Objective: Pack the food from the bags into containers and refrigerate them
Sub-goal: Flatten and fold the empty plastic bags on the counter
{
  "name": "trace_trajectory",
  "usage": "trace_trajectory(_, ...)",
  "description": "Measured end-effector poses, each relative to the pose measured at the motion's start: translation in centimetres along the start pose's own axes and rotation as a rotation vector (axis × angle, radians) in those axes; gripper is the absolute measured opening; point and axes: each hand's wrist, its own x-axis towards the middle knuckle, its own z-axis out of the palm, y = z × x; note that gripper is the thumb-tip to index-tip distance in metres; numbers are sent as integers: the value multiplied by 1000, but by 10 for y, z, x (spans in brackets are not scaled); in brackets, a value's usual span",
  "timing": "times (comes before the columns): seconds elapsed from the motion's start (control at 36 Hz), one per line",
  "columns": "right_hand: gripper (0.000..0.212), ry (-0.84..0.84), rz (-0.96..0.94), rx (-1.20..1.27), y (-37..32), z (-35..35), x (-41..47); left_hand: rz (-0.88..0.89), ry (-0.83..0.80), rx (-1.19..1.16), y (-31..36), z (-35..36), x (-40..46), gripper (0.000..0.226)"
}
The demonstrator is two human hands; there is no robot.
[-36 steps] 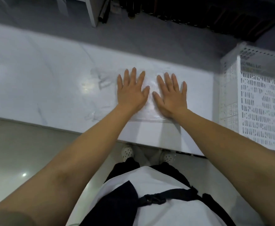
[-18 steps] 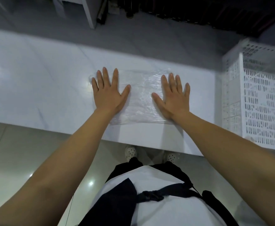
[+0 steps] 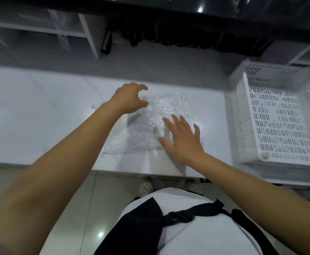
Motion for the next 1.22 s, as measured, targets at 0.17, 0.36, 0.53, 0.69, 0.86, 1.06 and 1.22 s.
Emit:
trace_trajectory(0.17, 80, -154, 21, -65, -7, 22, 1, -29, -126, 217, 8, 19, 42, 77)
trace_trajectory(0.36, 77, -135, -7, -118, 5, 39, -5, -29, -269, 181, 13, 4, 52, 31)
trace_trajectory(0.53, 76, -118, -15, -91, 6, 40, -5, -52, -389, -2, 17, -20, 47, 47)
trace_trajectory(0.69, 76, -139, -10, -59, 6, 39, -3, 25, -276, 29, 27, -27, 16, 42)
trace_trajectory(0.86, 72, -116, -16, 245, 9, -10, -19, 104, -17, 121, 48, 13, -47, 46)
trace_trajectory(1.06, 23, 193, 35, 531, 8, -68, -86, 205, 137, 91, 44, 83, -99, 47)
trace_trajectory(1.22, 35, 418, -174, 288, -21, -70, -64, 261, 111, 141, 29, 110, -115, 50)
